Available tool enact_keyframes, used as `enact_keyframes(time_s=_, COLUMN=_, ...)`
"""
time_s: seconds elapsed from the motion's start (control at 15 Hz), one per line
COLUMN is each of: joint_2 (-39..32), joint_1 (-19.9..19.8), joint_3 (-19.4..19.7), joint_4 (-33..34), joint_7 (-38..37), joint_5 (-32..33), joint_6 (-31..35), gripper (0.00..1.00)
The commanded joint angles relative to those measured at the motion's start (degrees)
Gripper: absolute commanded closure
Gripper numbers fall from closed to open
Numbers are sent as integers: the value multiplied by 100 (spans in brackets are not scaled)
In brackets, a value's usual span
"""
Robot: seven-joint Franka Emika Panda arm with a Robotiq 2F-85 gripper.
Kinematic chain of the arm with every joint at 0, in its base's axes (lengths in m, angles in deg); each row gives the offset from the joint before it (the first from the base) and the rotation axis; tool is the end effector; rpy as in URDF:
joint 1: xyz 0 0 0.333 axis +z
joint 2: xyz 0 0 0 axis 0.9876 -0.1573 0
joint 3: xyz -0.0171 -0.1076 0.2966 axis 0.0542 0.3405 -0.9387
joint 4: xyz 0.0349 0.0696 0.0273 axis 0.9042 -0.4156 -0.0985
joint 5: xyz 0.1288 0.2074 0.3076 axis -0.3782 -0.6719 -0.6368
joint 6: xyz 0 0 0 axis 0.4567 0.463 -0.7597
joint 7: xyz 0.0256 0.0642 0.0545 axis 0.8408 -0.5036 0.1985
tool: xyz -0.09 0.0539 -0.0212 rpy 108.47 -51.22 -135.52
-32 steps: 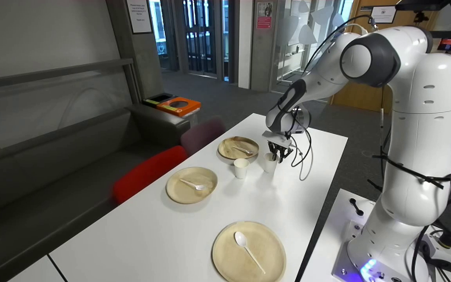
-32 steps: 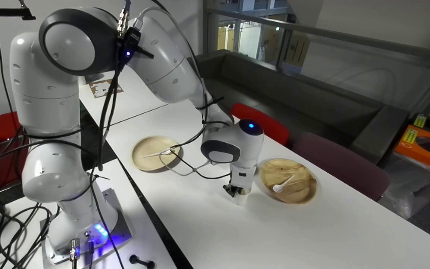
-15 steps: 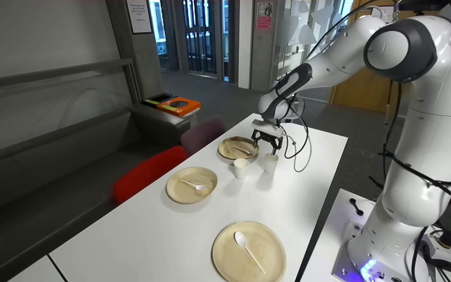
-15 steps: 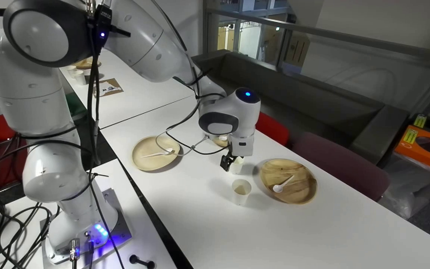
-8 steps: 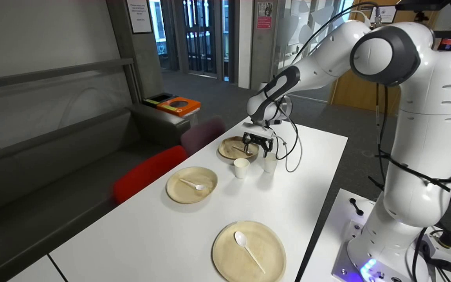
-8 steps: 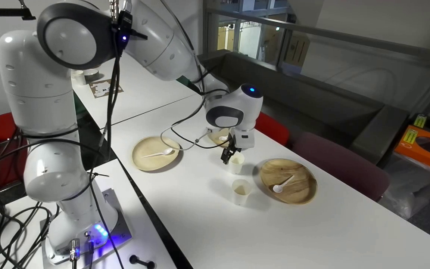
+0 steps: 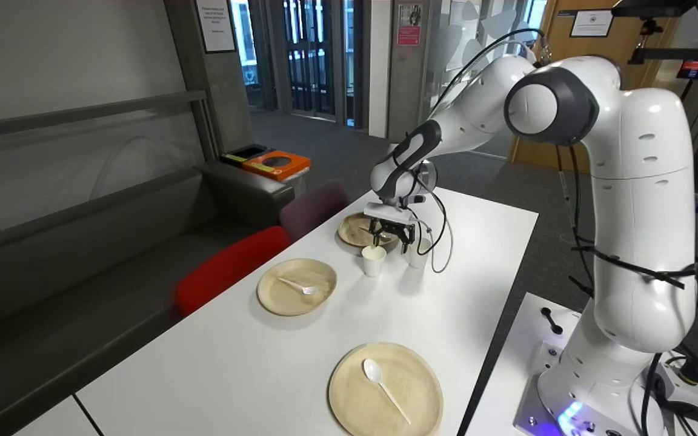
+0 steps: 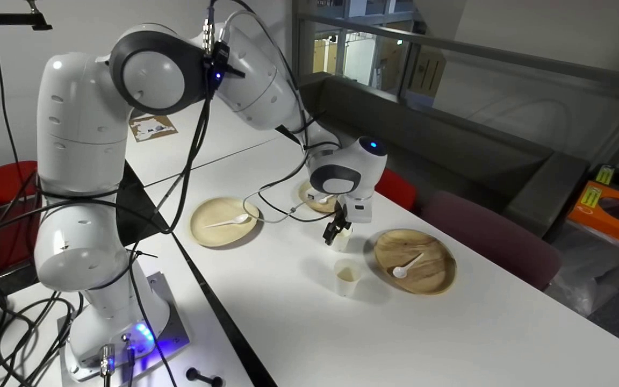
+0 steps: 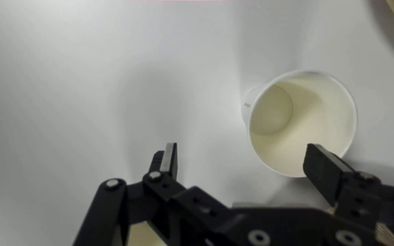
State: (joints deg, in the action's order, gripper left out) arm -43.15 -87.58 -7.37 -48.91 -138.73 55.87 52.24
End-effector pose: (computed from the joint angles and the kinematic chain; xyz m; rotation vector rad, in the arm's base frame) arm 0.5604 -0.1550 0.2309 -2.3475 1.9231 0.1785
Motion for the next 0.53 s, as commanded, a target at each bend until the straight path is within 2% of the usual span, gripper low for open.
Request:
enact_keyframes(time_s=0.0, joint_2=-269, joint_1=61, joint_3=50, joint_4=364, joint_7=-208, joint_5=52, joint_6=-301, gripper=0)
enact_keyframes(time_s=0.07, joint_2=-322, joint_1=72, joint_3=57, joint_4=406, joint_7=-235, joint_5=68, joint_6=-305, gripper=25)
enact_keyframes(time_s=0.2, joint_2=-405, joint_1=89, joint_3=68, joint_4=467, joint_7=-267, joint_5=88, joint_6=-307, gripper=33)
enact_keyframes(time_s=0.47, joint_2=-486, joint_1=82, joint_3=74, joint_4=553, joint_7=-291, joint_5=66, joint_6=-321, gripper=62)
